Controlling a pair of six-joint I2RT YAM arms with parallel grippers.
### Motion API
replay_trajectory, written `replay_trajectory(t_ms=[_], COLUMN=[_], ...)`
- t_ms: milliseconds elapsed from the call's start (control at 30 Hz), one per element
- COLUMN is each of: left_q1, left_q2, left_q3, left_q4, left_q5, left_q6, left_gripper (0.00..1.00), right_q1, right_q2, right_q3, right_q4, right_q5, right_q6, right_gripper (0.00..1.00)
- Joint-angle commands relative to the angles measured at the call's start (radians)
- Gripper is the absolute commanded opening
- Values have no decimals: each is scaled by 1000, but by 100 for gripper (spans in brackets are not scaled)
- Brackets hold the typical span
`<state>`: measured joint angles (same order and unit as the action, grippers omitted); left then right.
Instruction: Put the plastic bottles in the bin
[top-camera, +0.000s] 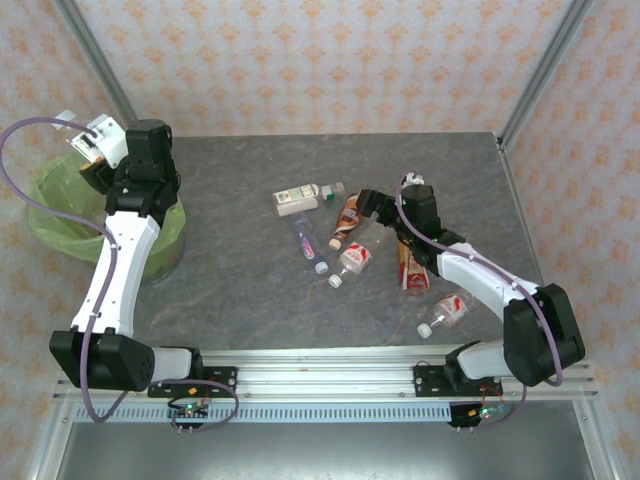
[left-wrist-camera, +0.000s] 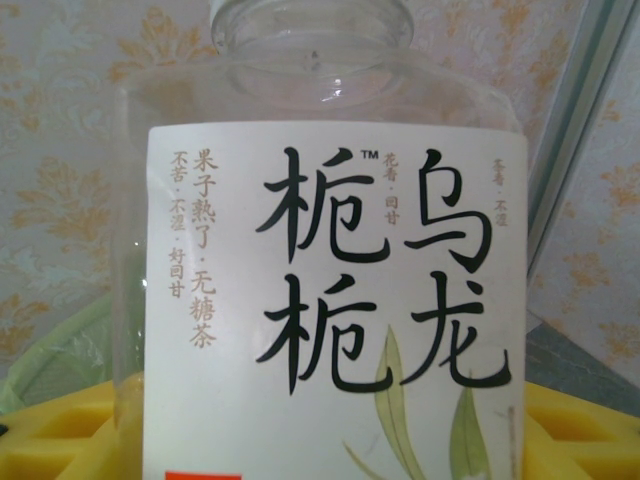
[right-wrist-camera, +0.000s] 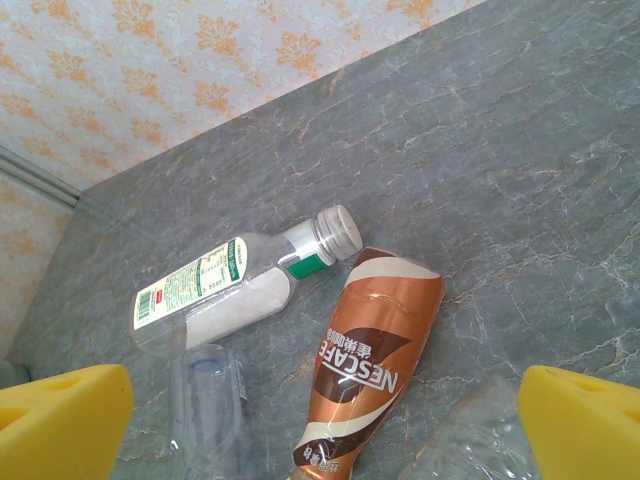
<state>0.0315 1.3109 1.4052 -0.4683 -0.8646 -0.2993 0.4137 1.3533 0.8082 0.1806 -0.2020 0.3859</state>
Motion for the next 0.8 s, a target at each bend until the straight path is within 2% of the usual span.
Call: replay_trajectory(t_ms=[0, 433, 667, 767], left_q1=[20, 62, 64, 62], left_q2=[2, 37, 62, 65], left_q3=[-2, 2, 46, 55], left_q4=[-36, -126, -198, -219], left_q5=[-9, -18, 91, 158], left_q6=[-57, -156, -169, -176], left_gripper=[61, 68, 93, 100], right_q1=[6, 6, 5, 6], right_q2=[3, -15, -39, -69], right_q3=[34, 19, 13, 6], right_q4=[24, 20, -29, -99], right_q5=[-1, 5, 14, 46], right_q6=[7, 1, -11, -32], right_gripper=[99, 99, 99, 99])
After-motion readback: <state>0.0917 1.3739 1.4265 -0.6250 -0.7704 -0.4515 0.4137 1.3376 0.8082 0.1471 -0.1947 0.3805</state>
